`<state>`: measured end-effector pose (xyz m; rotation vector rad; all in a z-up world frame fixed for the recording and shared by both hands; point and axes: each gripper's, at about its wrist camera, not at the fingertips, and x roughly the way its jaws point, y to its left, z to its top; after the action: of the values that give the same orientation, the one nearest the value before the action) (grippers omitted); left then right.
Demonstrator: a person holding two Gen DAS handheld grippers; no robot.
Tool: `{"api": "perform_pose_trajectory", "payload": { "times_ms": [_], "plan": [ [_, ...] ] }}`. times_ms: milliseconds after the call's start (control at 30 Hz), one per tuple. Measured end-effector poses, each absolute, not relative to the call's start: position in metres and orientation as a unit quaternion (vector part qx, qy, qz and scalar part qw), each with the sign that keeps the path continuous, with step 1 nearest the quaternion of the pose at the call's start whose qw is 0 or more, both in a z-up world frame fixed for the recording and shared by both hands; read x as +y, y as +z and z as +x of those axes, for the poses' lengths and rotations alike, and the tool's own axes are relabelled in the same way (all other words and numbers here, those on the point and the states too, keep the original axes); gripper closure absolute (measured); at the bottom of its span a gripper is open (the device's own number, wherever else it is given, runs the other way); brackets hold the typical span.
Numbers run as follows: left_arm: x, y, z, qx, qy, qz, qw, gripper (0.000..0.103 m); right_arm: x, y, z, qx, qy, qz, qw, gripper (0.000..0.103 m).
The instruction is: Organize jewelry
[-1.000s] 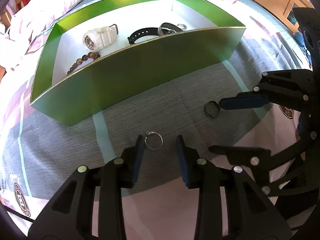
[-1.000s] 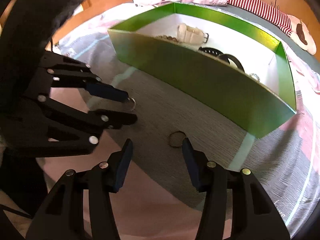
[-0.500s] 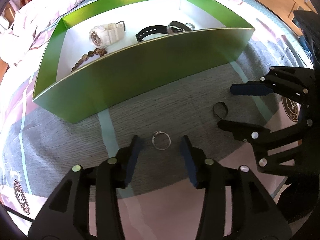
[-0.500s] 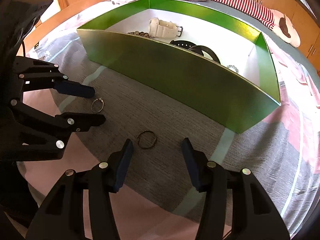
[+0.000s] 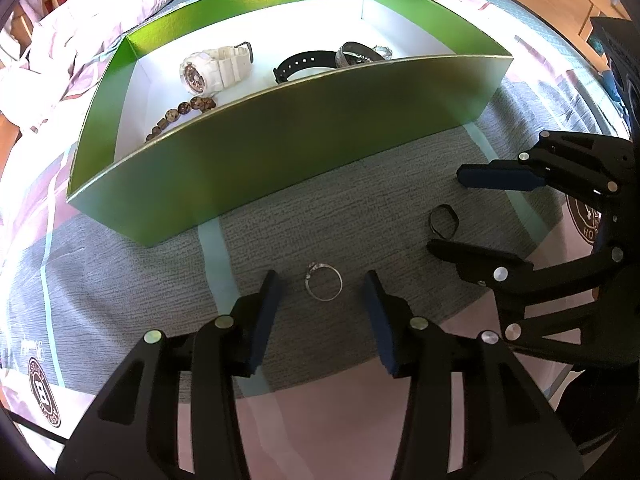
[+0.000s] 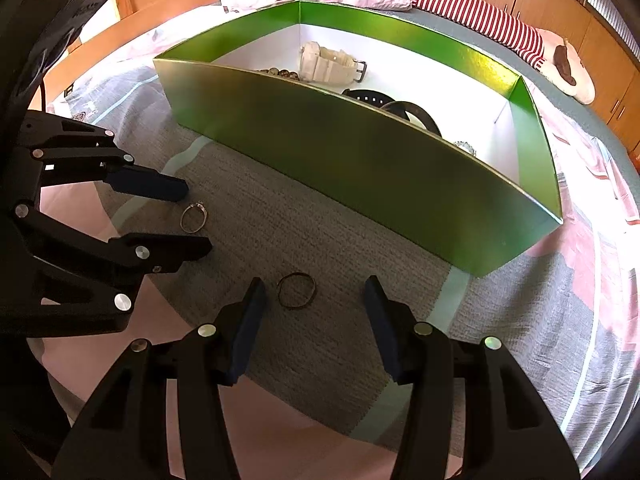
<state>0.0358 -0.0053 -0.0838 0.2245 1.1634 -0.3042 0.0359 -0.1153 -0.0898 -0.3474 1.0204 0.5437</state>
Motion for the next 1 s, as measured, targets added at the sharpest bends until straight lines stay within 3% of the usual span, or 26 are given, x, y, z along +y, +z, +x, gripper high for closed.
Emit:
{"api": "perform_pose_trajectory", "payload": {
  "times_ms": [533, 700, 1000],
  "plan": [
    [-0.006, -0.084, 0.035, 0.546, -0.143, 0.106, 0.819, 0.059, -0.111, -0.091, 0.033, 0.474, 0.256, -0.165, 0.826, 0.052],
    [-0.006, -0.083, 0.034, 0.545, -0.144, 0.106, 0.819, 0.062, -0.108, -0.09, 0.031, 0.475, 0.268, -0.165, 0.822, 0.061],
    [-0.007, -0.083, 0.035, 0.545, -0.144, 0.107, 0.819, 0.062, -0.105, -0.091, 0.03, 0.476, 0.271, -0.167, 0.82, 0.065]
  ]
}}
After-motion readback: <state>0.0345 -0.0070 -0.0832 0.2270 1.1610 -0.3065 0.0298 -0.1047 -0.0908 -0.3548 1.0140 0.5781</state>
